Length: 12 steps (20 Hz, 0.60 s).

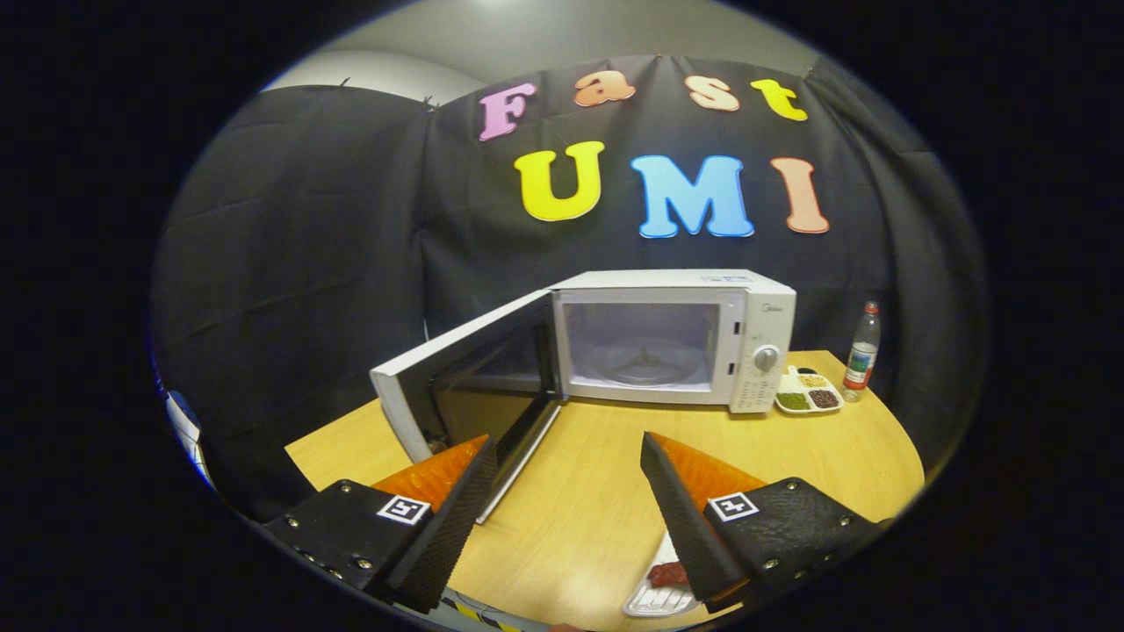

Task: Open the microwave, put the food inside, and close the microwave door.

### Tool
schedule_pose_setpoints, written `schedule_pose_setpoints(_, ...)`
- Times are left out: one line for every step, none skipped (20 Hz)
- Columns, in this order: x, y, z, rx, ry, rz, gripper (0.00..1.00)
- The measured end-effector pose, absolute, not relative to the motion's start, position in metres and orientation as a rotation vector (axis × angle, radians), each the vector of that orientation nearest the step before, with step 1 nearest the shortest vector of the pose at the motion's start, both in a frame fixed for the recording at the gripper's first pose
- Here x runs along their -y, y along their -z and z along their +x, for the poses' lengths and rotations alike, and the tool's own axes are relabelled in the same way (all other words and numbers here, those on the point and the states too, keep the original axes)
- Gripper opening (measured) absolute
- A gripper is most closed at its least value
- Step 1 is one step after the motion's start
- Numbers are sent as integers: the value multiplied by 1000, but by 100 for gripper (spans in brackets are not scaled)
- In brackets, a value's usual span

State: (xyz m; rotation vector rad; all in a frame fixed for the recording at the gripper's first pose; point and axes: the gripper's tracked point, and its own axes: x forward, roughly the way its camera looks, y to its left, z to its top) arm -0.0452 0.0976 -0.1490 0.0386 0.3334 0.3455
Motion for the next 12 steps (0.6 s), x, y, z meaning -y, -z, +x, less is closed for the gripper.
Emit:
schedule_pose_setpoints(-84,153,-45,-340,-317,46,100)
schedule_pose_setpoints(-72,157,-45,-348,-294,53,100)
schedule_pose_setpoints(-60,162,-43,-357,-268,58,100)
schedule_pose_setpoints(-48,165,-42,-365,-244,64,100)
schedule_pose_setpoints(-39,169,-42,-372,-223,70,100)
schedule_pose_setpoints(-28,172,-41,-379,-203,76,100)
schedule_pose_setpoints(-20,176,-42,-386,-184,83,100)
schedule_pose_setpoints(-11,180,-42,-395,-165,94,100)
schedule_pose_setpoints(-3,187,-43,-408,-149,104,100)
schedule_pose_setpoints(3,194,-44,-425,-138,114,100)
schedule_pose_setpoints(9,202,-46,-443,-126,127,100)
schedule_pose_setpoints(16,209,-48,-462,-109,144,100)
